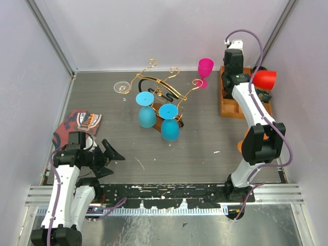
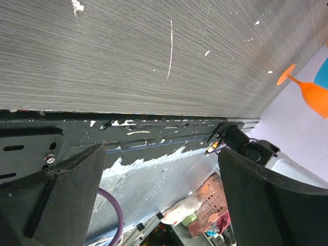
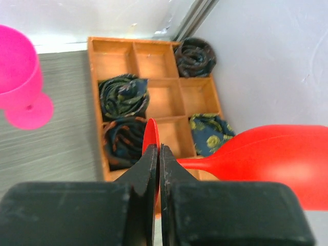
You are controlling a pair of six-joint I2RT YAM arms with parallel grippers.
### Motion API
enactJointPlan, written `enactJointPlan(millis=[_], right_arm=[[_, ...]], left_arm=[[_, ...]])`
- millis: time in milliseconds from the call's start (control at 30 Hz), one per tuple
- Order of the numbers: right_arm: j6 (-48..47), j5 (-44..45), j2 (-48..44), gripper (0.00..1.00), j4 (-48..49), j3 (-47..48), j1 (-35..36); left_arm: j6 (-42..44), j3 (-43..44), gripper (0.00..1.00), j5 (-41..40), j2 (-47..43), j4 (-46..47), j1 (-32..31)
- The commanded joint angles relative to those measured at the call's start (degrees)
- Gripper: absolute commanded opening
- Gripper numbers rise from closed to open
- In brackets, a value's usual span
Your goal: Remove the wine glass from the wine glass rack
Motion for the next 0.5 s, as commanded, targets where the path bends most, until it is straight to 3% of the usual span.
enactJointPlan(millis=[0,167,467], right_arm=[[-19.38,6.09,1.17,0.0,31.75,-7.15,-0.24],[-32.32,1.96,2.95,0.01,50.96,-13.81,-2.15],[-45.22,-5.34,5.3,0.01,71.34,-27.96,-4.81]], left_arm=[[-0.39,-0.97,0.98,1.56,0.07,1.0,0.06],[-0.21,-0.15,0.98,1.13,0.02,0.82,0.05],[-0.03,-1.73,0.98,1.24,1.02,3.09,0.01]])
